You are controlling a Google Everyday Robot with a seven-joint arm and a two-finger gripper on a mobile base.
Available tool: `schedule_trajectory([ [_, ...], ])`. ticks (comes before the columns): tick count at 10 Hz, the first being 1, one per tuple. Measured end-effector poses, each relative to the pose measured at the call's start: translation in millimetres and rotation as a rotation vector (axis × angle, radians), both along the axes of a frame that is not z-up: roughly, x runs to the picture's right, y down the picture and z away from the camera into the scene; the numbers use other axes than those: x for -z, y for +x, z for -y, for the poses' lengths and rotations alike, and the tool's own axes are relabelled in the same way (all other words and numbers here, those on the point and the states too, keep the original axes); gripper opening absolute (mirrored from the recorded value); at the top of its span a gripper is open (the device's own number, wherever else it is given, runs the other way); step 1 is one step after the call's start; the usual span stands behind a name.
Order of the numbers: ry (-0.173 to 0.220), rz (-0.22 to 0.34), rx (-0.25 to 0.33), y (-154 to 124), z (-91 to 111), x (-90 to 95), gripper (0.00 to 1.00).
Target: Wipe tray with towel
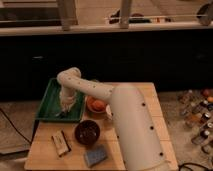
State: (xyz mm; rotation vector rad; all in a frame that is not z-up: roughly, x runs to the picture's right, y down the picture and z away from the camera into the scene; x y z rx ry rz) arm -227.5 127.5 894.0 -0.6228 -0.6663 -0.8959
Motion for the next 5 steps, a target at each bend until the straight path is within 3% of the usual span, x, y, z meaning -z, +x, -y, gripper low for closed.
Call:
schedule_trajectory([
  [2, 0.028, -0.022, -0.016, 7, 9, 4.2, 0.0],
  [5, 0.079, -0.052, -0.017, 12, 37, -7.6, 0.0],
])
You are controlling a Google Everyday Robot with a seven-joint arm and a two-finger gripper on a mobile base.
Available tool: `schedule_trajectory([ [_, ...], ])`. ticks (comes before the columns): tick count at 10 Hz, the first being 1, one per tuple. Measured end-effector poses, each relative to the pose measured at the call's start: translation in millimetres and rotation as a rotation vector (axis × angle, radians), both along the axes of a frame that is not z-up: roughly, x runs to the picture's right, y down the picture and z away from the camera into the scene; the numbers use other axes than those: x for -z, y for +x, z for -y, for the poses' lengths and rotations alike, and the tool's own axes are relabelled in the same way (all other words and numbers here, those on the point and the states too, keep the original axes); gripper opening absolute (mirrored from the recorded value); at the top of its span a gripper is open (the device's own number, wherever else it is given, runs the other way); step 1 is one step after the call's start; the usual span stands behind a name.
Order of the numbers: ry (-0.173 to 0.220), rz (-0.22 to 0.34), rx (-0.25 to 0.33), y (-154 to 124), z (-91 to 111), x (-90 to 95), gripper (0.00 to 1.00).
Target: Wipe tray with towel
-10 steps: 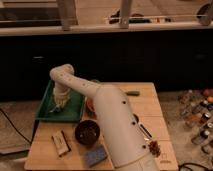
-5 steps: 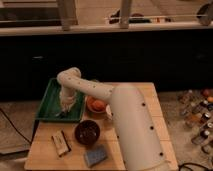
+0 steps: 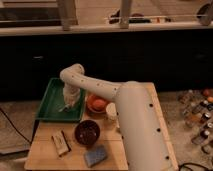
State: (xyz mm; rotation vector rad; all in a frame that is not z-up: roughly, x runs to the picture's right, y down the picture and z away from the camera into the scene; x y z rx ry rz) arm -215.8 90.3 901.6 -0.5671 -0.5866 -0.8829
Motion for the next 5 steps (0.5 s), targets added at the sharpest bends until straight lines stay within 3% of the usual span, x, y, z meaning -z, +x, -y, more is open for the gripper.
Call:
schedule_trajectory([
  [3, 0.024, -0.011, 0.046, -13, 20, -13.6, 0.0],
  [5, 0.019, 0.012, 0.076, -27, 21, -16.9, 0.0],
])
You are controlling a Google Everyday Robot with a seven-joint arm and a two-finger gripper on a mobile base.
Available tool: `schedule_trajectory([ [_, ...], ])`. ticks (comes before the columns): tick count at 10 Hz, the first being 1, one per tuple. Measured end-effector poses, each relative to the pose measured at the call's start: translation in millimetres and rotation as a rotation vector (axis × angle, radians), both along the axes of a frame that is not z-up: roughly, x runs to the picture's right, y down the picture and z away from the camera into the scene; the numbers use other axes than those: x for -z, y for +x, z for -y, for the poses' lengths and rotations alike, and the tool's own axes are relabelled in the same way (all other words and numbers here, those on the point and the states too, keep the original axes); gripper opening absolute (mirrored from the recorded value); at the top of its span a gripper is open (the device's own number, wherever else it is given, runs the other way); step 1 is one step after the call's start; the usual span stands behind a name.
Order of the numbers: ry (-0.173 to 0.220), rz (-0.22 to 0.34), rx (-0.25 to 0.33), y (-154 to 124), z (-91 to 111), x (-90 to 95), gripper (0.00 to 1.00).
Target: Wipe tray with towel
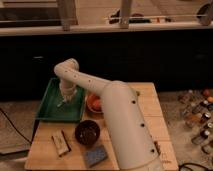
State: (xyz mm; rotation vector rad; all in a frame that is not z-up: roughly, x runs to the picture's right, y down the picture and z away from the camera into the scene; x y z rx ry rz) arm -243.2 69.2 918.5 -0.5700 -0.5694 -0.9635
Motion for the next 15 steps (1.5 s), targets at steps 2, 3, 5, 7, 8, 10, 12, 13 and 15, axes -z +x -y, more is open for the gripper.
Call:
schedule_trajectory([
  [2, -0.011, 0.066, 0.039, -27, -6, 5.3, 0.0],
  [3, -0.019, 0.095, 0.058, -34, -12, 9.8, 0.0],
  [5, -0.044, 0.13, 0.092, -42, -28, 19.4, 0.0],
  [7, -0.069, 0.136, 0.115, -40, -42, 27.0, 0.0],
  [8, -0.084, 0.123, 0.118, -31, -47, 29.0, 0.0],
  [10, -0.097, 0.088, 0.101, -5, -51, 34.0, 0.0],
  [12, -0.095, 0.047, 0.066, 22, -48, 38.7, 0.0],
  [13, -0.091, 0.031, 0.057, 27, -46, 40.2, 0.0],
  [15, -0.056, -0.002, 0.045, 35, -31, 35.3, 0.0],
])
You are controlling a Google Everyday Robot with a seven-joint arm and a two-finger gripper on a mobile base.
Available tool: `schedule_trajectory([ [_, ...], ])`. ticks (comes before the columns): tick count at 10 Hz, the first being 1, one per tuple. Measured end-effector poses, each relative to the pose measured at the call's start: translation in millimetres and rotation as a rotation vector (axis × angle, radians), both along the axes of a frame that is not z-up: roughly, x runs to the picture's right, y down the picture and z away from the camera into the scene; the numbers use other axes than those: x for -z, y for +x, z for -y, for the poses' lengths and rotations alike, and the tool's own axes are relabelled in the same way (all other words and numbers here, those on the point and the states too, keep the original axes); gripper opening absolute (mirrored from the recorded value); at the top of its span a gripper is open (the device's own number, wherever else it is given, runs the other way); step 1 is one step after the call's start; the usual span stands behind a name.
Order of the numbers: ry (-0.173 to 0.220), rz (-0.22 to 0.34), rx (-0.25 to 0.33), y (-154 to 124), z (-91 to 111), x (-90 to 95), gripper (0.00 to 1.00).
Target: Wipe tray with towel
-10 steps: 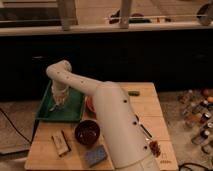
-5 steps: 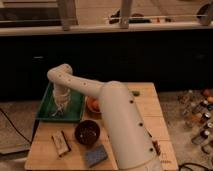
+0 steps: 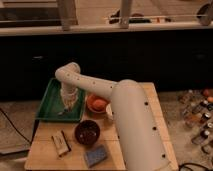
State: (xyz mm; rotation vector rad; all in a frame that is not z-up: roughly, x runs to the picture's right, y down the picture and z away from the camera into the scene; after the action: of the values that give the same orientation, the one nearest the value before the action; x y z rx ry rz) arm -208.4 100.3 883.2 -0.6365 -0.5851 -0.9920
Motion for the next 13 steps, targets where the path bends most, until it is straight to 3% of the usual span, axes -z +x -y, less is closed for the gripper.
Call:
schedule_trajectory([
  [4, 0.082, -0.022, -0.001, -5, 33, -23.4, 0.0],
  [7, 0.105, 0.02, 0.028, -36, 43, -33.2, 0.0],
  [10, 0.076, 0.11, 0.09, -74, 29, -27.9, 0.0],
  [13, 0.036, 0.151, 0.123, -78, 5, -15.1, 0.0],
])
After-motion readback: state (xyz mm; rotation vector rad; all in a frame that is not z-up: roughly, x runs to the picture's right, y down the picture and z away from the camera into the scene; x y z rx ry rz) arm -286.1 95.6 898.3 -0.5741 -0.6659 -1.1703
